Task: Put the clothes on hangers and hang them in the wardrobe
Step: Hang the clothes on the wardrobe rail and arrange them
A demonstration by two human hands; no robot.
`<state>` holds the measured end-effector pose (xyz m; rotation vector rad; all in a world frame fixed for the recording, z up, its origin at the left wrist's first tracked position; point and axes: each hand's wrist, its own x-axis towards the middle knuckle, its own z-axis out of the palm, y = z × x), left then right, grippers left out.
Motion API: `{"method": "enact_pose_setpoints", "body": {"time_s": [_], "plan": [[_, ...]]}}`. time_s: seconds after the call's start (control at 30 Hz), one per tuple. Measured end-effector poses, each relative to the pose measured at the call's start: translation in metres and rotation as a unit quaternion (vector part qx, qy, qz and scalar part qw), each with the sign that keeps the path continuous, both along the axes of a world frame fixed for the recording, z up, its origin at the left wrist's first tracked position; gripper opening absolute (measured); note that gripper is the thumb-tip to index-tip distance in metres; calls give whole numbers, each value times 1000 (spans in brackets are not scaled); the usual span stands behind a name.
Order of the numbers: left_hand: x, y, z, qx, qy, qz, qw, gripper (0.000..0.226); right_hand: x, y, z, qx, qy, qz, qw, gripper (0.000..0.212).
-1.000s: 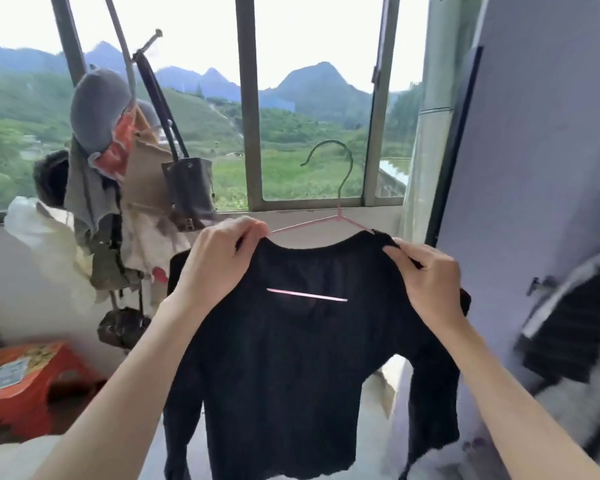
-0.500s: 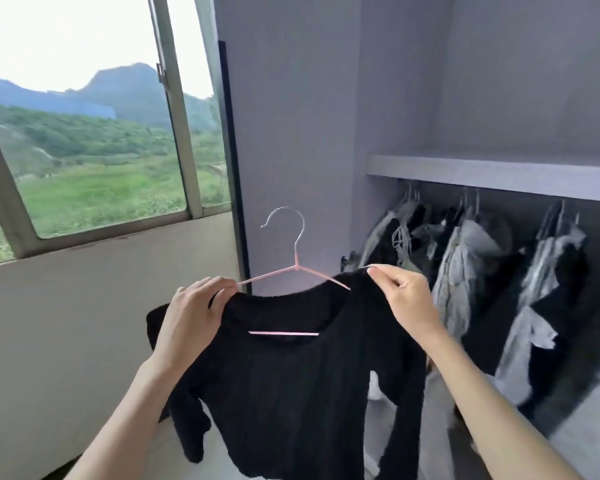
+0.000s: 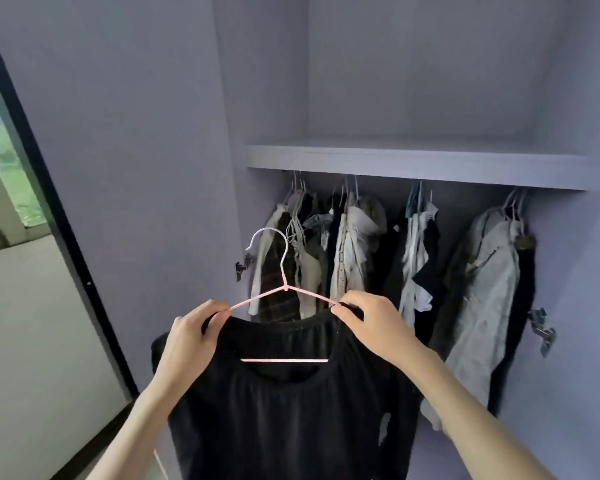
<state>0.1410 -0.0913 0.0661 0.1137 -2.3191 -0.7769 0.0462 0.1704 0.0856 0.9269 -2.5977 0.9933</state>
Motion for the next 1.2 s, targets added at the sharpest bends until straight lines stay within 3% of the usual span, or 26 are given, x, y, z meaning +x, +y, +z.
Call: {"method": "enact_pose_setpoints", "body": {"time_s": [0.23, 0.4, 0.67, 0.73, 0.93, 1.07, 1.2], "plan": [[-74, 12, -46, -17, -133, -121, 984, 18, 3, 29, -33, 7, -167, -145, 975, 30], [-103, 45, -80, -54, -272, -282, 919, 46, 15, 54, -54, -4, -258, -254, 932, 37], [-144, 87, -98, -57, -298, -344, 889, 46, 38, 85, -72, -168, -413, -347, 825, 27], [-154, 96, -101, -56, -294, -345, 889, 45, 39, 89, -70, -184, -396, -362, 824, 20], [-189, 118, -104, -54, -248, -324, 912, 38, 12, 98, -57, -155, -251, -376, 878, 28], [-230, 140, -97, -49, -189, -296, 935, 35, -18, 108, -56, -211, -205, -392, 872, 23], [-279, 180, -77, -124, -123, -264, 949, 43, -63, 128, -53, -228, -178, -395, 872, 25]]}}
